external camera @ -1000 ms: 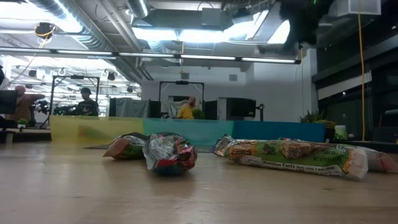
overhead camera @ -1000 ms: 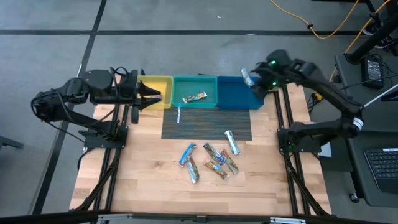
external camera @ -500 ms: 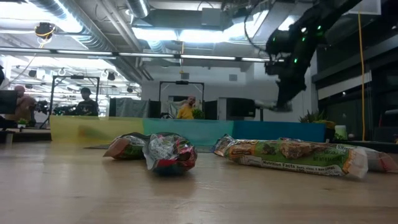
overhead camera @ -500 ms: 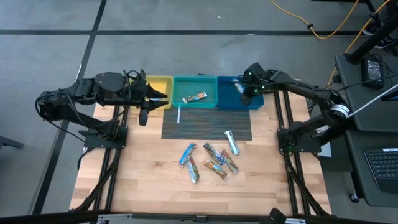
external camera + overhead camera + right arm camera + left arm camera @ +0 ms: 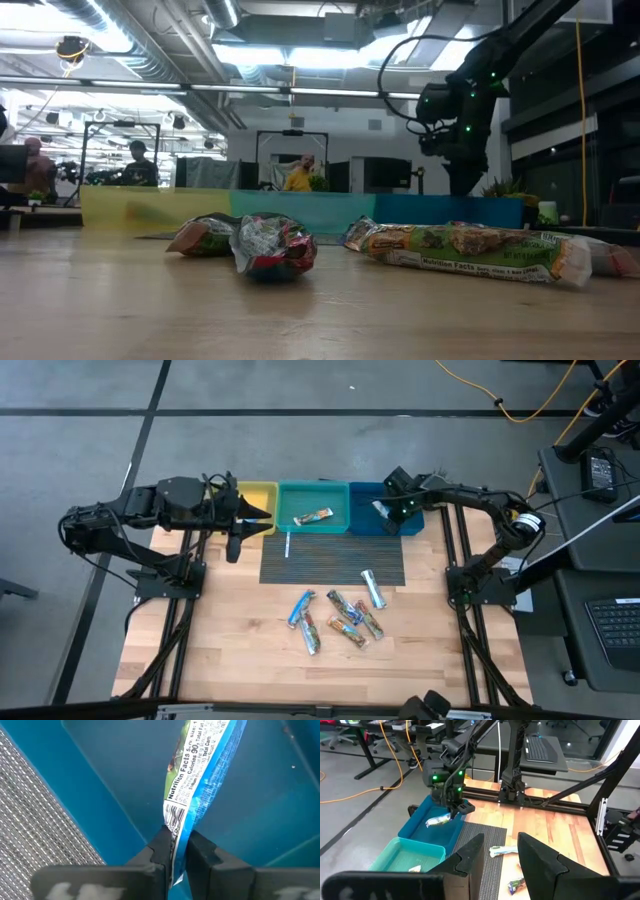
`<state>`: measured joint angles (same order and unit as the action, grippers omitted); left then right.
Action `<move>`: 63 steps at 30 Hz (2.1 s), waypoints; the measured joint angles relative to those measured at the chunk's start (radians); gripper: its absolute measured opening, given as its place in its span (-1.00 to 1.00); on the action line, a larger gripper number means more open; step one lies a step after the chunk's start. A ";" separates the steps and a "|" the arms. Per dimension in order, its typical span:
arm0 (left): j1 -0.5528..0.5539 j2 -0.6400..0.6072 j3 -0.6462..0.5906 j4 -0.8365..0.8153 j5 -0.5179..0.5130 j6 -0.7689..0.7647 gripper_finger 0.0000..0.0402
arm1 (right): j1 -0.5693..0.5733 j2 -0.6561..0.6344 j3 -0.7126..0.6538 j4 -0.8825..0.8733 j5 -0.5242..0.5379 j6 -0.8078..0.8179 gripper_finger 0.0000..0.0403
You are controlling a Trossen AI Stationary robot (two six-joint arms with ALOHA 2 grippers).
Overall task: Pick and place Granola Bars by type
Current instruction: Put the blue granola bar into the dark blue bin, then put the red granola bar into the yellow bin
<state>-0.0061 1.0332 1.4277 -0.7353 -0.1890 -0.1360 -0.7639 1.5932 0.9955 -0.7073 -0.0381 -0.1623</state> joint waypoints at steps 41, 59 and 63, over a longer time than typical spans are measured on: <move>-0.123 0.337 -0.126 -0.206 0.038 -0.221 -0.45 | 0.451 -0.550 0.000 0.208 0.036 -0.005 -0.36; -0.178 0.693 -0.284 0.159 0.233 -0.470 -0.45 | 0.521 -0.576 0.001 0.244 0.134 -0.220 -0.39; -0.175 0.749 -0.284 0.171 0.225 -0.595 -0.43 | 0.521 -0.576 0.001 0.247 0.115 -0.244 -0.39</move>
<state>-0.1813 1.7817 1.1435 -0.5640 0.0362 -0.7306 -0.2432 1.0172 0.9962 -0.4601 0.0770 -0.4061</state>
